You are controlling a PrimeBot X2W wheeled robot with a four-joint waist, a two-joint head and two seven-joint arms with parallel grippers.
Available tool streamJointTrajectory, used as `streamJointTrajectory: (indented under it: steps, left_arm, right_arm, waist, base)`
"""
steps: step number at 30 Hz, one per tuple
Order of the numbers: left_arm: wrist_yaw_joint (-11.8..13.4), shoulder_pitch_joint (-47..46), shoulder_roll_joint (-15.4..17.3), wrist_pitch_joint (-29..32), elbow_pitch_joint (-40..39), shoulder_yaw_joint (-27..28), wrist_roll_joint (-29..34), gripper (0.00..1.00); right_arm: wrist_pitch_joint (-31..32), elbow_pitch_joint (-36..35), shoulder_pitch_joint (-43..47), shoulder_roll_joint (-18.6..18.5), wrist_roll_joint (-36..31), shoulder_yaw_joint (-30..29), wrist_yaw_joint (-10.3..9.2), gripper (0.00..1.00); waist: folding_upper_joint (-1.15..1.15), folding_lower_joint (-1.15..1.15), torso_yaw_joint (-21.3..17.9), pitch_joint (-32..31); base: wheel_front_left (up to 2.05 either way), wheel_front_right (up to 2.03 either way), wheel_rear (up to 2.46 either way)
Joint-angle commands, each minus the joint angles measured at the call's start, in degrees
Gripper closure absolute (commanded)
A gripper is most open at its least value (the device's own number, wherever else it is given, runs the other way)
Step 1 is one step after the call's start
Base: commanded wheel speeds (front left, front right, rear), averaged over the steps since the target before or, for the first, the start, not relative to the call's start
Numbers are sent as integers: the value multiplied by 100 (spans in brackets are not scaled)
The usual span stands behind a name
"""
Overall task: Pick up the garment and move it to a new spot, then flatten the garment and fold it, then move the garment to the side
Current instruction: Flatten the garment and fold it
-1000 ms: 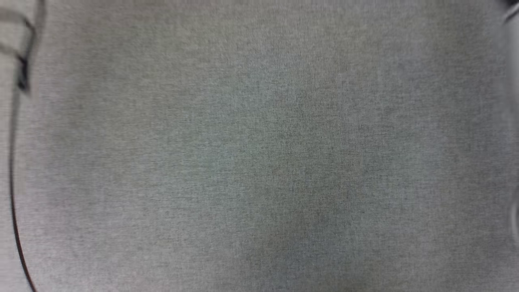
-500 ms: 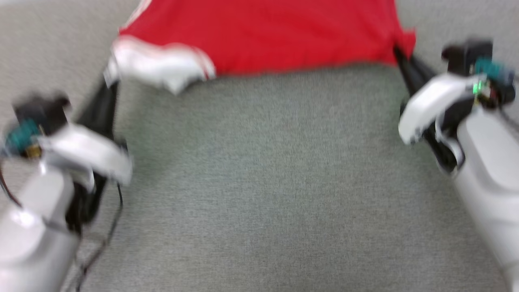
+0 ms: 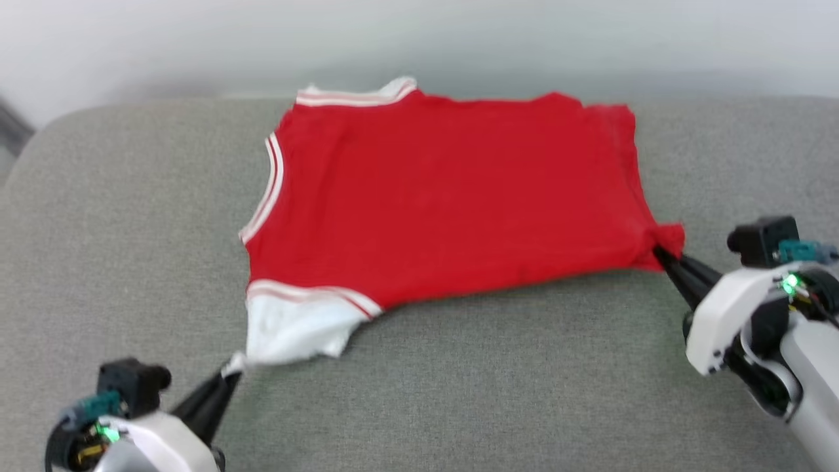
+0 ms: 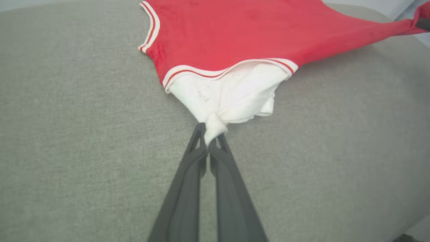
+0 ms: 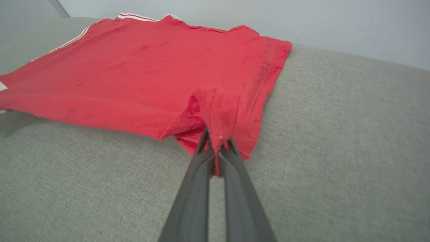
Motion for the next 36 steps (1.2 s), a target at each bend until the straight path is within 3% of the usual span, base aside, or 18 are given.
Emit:
streamJointTrajectory:
  steps: [1,15,20,36]
  left_arm:
    - [78,265,98,121,-198,-59,-75,100]
    - [324,1753,679,766,-1449,-330,-736,100]
    - [371,1904,805,720,-1665,-243,-807,100]
    - [193,706,905,246,-1776,455,-499,100]
  right_arm:
    - [88,-139,259,-158,153,21,-4,100]
    - [805,-1200,1921,-951,901,-108,-4,100]
    - [963,-1619,2344,-1118,977,-220,-4,100]
    - [1426,-2487,2022,-842,1115,-965,-3,100]
  waist:
    - [0,2,7,-213]
    - [0,2,-153,-665]
    - [0,2,-230,-617]
    - [0,2,-495,-49]
  base:
    - [0,0,0]
    - [0,0,0]
    - [0,0,0]
    - [0,0,0]
